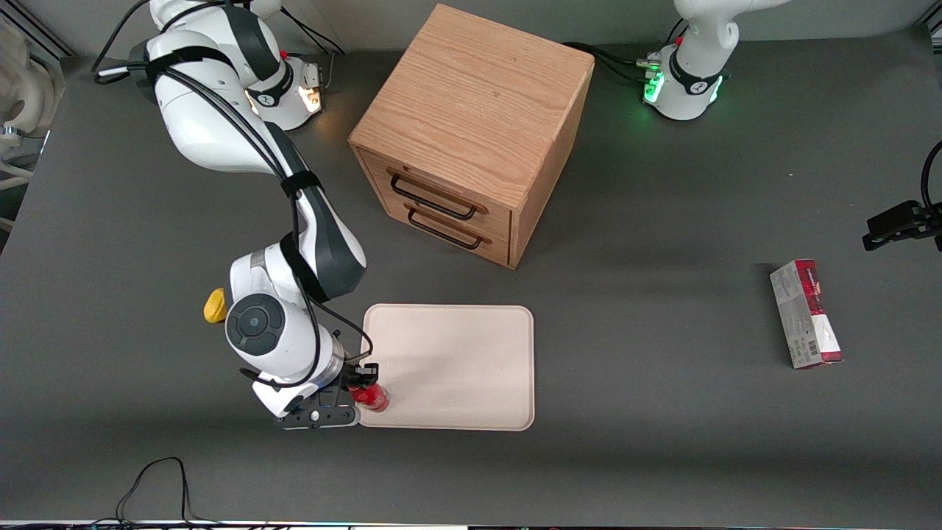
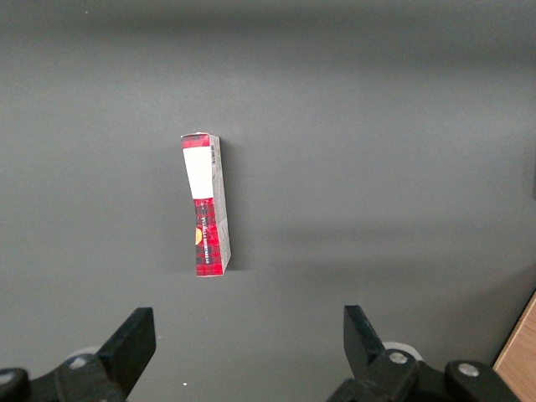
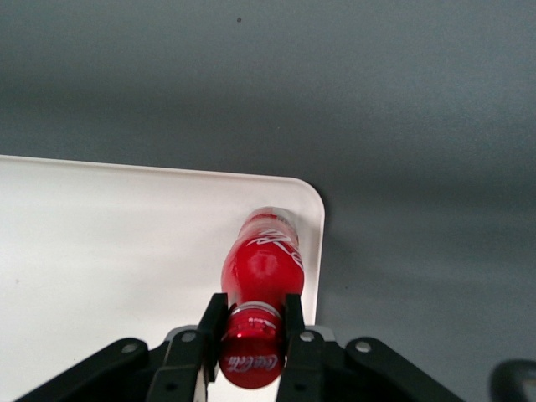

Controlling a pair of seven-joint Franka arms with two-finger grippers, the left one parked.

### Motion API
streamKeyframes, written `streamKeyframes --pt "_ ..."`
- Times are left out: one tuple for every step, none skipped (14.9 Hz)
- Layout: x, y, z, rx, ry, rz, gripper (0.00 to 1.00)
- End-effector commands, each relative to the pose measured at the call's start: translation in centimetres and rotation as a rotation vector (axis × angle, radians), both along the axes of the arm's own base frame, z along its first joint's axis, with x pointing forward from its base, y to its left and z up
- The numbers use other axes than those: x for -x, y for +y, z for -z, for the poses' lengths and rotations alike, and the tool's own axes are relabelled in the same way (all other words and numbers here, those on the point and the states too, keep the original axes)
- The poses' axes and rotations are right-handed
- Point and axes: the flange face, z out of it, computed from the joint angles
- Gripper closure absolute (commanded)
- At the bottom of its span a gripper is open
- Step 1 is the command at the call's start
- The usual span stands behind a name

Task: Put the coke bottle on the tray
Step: 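Lower the bottle onto the tray and open the right gripper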

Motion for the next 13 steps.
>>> streamKeyframes --pt "-0.5 0.3 -0.8 -0.001 -0.026 0.007 1.00" --pt "-0.5 0.3 -0.5 -0.001 -0.024 0.008 0.92" --pt "-0.5 0.3 -0.4 -0.001 -0.023 0.010 0.64" --pt "-0.3 0.7 -0.4 0.000 -0.021 0.005 0.19" --pt "0.0 1.4 -0.3 0.001 -0.020 0.002 0.00" --pt "0.1 1.8 -0.2 0.000 -0.023 0.000 0.00" --pt "0.1 1.8 -0.2 0.000 -0.025 0.000 0.00" --pt "0.1 1.8 -0.3 -0.001 -0.026 0.000 0.00" --pt "0.1 1.8 -0.3 -0.001 -0.026 0.000 0.00" --pt "0.1 1.8 -0.3 -0.002 -0.029 -0.002 0.00" --pt "-0.1 1.8 -0.6 -0.006 -0.040 -0.003 0.00" --pt "-0.2 1.8 -0.7 -0.010 -0.052 -0.005 0.00" --pt "-0.2 1.8 -0.9 -0.011 -0.057 -0.004 0.00"
